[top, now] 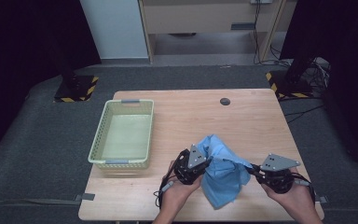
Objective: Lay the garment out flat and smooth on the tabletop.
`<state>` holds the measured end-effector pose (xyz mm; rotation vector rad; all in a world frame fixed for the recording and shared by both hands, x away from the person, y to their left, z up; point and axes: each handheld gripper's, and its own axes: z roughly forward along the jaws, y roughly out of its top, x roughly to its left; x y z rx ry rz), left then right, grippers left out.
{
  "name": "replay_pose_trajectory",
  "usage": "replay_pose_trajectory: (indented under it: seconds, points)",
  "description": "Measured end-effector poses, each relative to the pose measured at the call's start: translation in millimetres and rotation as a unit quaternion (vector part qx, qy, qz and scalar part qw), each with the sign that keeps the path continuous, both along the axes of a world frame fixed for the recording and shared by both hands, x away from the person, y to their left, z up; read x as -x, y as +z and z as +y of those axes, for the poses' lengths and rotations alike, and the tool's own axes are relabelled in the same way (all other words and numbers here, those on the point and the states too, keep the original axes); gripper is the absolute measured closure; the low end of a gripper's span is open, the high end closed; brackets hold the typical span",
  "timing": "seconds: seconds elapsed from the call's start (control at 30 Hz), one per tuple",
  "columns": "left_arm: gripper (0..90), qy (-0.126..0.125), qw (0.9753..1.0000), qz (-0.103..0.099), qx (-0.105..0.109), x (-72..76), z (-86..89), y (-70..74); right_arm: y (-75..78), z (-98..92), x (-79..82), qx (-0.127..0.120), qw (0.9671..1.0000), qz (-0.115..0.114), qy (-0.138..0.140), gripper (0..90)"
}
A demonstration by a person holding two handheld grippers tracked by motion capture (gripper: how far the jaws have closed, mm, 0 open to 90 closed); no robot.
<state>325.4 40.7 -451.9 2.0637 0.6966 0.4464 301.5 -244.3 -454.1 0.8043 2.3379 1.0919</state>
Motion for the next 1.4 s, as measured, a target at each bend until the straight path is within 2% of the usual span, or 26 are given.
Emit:
replay_pose_trajectory:
  seconds: [0.33, 0.5, 0.73, 1.07, 1.23, 1.4]
  points:
    - [85.4, 0.013, 0.9998, 0.013, 0.005, -5.6, 4.1, -8.9, -10.7, 2.3, -3.6, 0.003, 0.9997, 0.024, -0.003, 85.3]
    - [77.2, 0.020, 0.9998, 0.005, 0.007, -4.6, 3.5, -6.7, -8.9, 3.2, -4.5, -0.005, 0.9988, 0.048, -0.011, 85.7]
    - [62.3, 0.024, 0.9997, -0.006, -0.001, 1.1, 2.6, -4.9, -10.1, 3.6, -6.8, -0.004, 0.9982, 0.056, -0.019, 85.8]
    - [55.7, 0.031, 0.9995, -0.009, -0.007, 14.2, 9.5, -4.8, -14.4, 1.8, -12.3, -0.008, 0.9967, 0.073, -0.035, 85.9]
    - [57.4, 0.022, 0.9997, -0.003, -0.005, 23.5, 7.8, -7.4, -17.8, -0.2, -16.1, -0.012, 0.9955, 0.083, -0.045, 85.9]
    - [59.1, -0.001, 0.9999, -0.001, -0.015, 30.0, -8.0, -11.0, -18.0, 0.2, -16.7, -0.016, 0.9948, 0.088, -0.048, 85.9]
